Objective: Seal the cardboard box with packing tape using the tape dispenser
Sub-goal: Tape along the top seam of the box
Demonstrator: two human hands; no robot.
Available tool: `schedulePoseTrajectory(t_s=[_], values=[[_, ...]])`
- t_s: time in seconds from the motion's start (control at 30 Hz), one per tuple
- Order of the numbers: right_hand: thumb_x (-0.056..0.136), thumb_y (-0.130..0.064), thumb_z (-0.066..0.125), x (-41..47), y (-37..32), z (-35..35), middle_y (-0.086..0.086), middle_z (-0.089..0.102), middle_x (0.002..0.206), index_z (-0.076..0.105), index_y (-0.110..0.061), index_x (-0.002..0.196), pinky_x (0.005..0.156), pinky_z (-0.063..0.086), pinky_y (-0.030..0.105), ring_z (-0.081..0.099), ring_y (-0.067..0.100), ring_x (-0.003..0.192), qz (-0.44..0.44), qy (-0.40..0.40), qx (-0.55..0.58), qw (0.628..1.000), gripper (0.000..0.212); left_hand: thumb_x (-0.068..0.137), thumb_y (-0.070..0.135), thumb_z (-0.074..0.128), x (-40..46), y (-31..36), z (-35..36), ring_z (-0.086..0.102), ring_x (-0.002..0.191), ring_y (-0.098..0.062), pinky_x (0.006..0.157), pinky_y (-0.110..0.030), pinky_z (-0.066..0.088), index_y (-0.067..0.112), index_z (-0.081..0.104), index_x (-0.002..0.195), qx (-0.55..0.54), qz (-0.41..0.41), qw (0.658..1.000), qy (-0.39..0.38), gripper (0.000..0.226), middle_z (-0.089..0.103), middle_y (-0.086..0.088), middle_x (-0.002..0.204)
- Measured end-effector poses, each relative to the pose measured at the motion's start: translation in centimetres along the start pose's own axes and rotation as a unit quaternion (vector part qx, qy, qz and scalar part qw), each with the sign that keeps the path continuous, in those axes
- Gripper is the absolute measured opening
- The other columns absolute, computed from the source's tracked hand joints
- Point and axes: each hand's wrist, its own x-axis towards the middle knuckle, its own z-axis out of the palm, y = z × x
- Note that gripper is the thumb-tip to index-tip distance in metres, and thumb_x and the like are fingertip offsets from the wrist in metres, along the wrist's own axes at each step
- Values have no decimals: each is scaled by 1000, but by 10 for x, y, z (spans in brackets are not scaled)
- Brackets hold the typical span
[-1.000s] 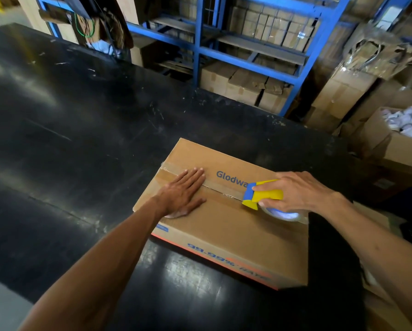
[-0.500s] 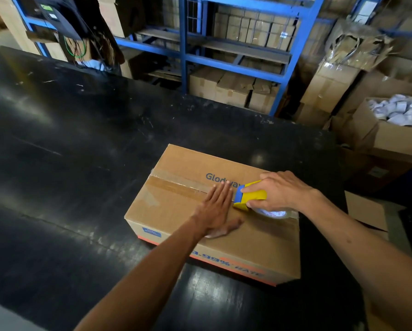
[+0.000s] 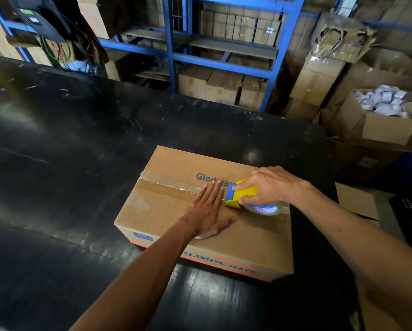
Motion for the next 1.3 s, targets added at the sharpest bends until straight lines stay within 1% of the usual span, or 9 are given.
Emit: schedulePoseTrajectory(t_s=[0.07,0.23,0.37,0.53,0.7,0.83,0.97,1.17,1.3], values=[[83,-77,46,-6,3,0,-7,55,101,50,-53,133,68,35,31,44,10,87,-1,-5,6,1000,56,91,76,3,-1,1,-2,-16,152,-24,124,-41,-5,3,-5,157,3,8,1000,2,98,-11,-15,165],[83,-78,44,-37,30,2,-5,55,104,48,-54,135,66,36,30,51,13,94,4,-19,3,1000,57,91,76,5,1,2,-4,-21,151,-23,124,-41,-4,4,-9,156,1,21,1000,-18,98,-16,-14,165],[83,-80,41,-73,55,10,-2,57,116,45,-54,137,71,45,31,53,14,98,34,-31,0,999,60,93,76,6,1,1,-6,-23,150,-23,124,-40,-8,5,-11,155,6,25,999,-25,97,-19,-13,163],[85,-75,44,-77,53,28,3,56,127,42,-52,139,76,42,33,55,22,113,28,-31,-24,999,58,93,75,9,2,4,-8,-20,151,-25,124,-41,-8,3,-9,156,20,26,999,-30,97,-16,-15,164],[85,-64,57,-69,54,23,-5,48,104,45,-52,135,76,38,32,53,22,109,10,-69,33,997,53,87,82,13,5,33,-8,-16,151,-35,124,-48,-3,-2,-4,155,-7,14,1000,-15,110,-13,-24,163],[86,-65,56,-69,55,27,0,54,118,41,-53,140,78,37,33,52,25,115,17,-52,15,998,57,76,92,6,15,88,4,-12,152,-36,123,-49,0,-7,2,154,-62,-9,998,0,126,-8,-27,162],[88,-68,52,-72,52,24,-3,51,110,42,-53,139,71,33,31,55,22,109,15,-31,-3,999,54,76,92,12,18,91,9,-14,152,-33,123,-48,-3,-4,-2,155,-51,-35,998,-7,125,-12,-24,163],[87,-67,51,-76,50,25,-8,44,96,46,-54,136,62,29,31,50,15,88,22,-4,-4,1000,51,70,93,-6,17,91,7,-18,151,-33,123,-49,-2,7,-6,158,-48,-20,999,-2,123,-14,-23,163],[85,-66,53,-73,49,25,-9,45,95,49,-56,133,65,32,31,57,19,100,17,5,7,1000,49,69,93,-7,18,88,8,-18,151,-31,123,-49,-2,9,-3,158,-41,-28,999,-7,123,-13,-22,163]])
